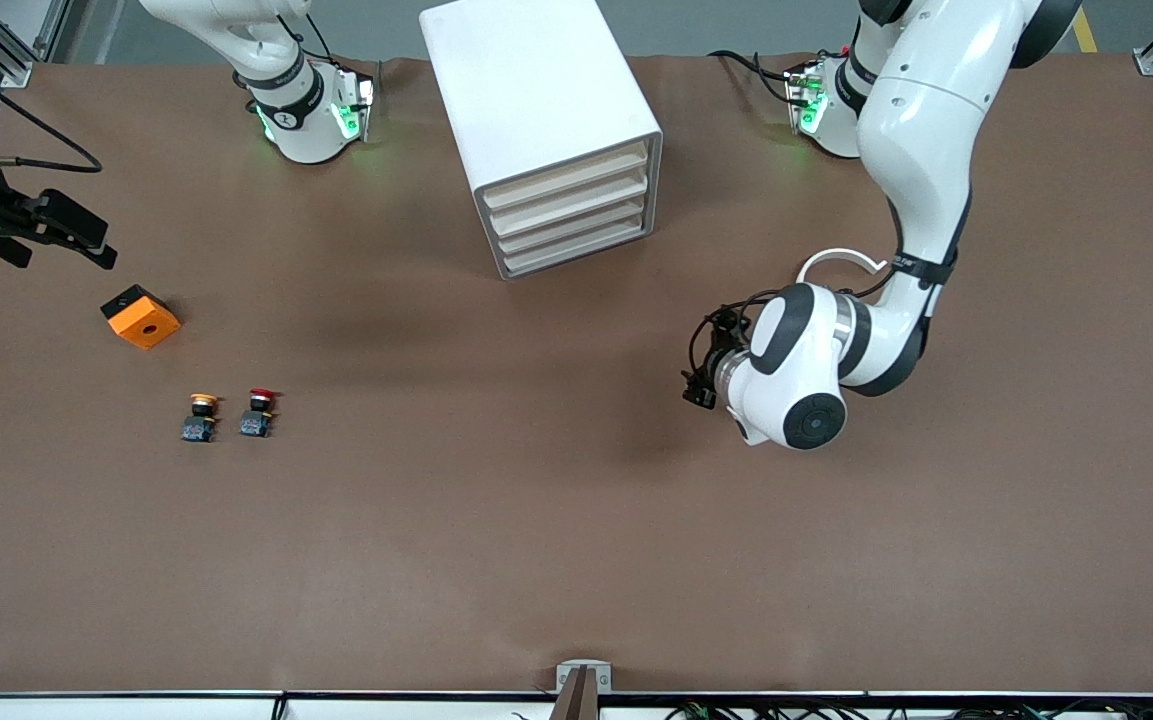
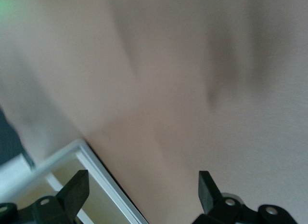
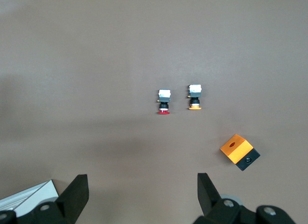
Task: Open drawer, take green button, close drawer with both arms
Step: 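Grasp the drawer handle with the left gripper and pull it open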
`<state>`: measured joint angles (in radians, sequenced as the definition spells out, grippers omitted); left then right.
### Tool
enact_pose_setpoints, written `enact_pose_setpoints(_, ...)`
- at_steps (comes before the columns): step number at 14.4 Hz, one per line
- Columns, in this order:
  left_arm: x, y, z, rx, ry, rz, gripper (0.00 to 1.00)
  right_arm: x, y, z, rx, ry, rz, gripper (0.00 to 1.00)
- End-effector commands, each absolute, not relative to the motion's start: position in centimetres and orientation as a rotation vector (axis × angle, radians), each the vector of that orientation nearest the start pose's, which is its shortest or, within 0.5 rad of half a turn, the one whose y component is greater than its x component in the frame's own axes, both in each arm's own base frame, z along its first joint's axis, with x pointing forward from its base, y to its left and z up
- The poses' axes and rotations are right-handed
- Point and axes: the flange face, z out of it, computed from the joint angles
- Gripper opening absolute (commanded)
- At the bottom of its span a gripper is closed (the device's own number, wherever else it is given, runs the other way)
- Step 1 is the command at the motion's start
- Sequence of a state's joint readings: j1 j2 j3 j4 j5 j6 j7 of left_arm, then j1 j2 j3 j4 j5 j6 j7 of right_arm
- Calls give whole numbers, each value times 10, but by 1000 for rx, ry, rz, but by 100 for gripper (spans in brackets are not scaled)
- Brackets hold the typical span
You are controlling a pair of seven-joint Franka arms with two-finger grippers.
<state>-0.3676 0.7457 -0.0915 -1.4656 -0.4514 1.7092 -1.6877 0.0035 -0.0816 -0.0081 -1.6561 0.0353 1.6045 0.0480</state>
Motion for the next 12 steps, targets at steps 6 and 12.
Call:
enact_pose_setpoints(6, 508, -402, 168, -1638, -1767, 1250, 100, 535, 1, 637, -3087, 98, -48, 100)
enact_pose_setpoints(12, 470, -448, 160, -1414, -1803, 1185, 100, 535, 0, 636, -3088, 98, -46, 100)
